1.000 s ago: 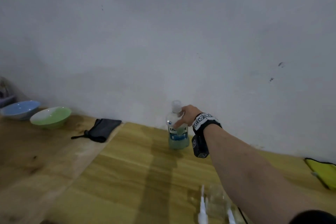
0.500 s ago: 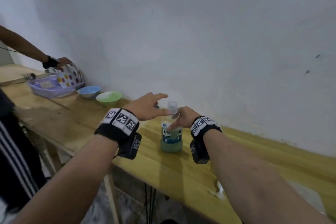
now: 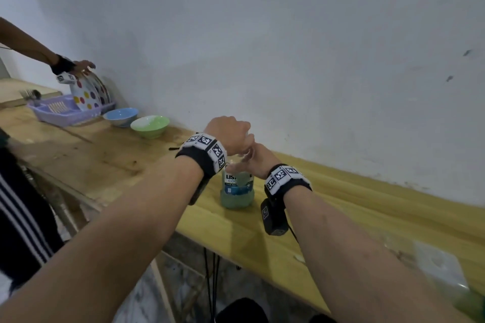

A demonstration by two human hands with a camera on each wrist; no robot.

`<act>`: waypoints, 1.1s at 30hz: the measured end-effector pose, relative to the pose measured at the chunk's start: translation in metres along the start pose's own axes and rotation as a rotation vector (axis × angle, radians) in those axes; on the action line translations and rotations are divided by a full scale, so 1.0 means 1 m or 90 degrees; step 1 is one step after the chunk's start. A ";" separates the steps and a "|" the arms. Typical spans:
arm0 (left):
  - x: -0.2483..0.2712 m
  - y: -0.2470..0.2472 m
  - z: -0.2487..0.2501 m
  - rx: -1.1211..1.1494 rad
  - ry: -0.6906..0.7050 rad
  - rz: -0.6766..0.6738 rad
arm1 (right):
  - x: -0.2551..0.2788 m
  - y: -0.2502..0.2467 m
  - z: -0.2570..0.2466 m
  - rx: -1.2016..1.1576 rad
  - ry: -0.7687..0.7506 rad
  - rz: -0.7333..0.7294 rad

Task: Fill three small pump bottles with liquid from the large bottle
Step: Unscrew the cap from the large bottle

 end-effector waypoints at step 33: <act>0.010 -0.022 -0.027 0.227 -0.085 -0.167 | 0.007 0.004 -0.006 -0.003 -0.059 0.064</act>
Point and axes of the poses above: each hand's wrist, its own x-axis away from the middle knuckle, its own y-axis out of the palm, z = x × y, the point moved 9 cm from there along -x, towards the middle knuckle, and after that the axes turned 13 degrees about -y, right-handed, at the moved point
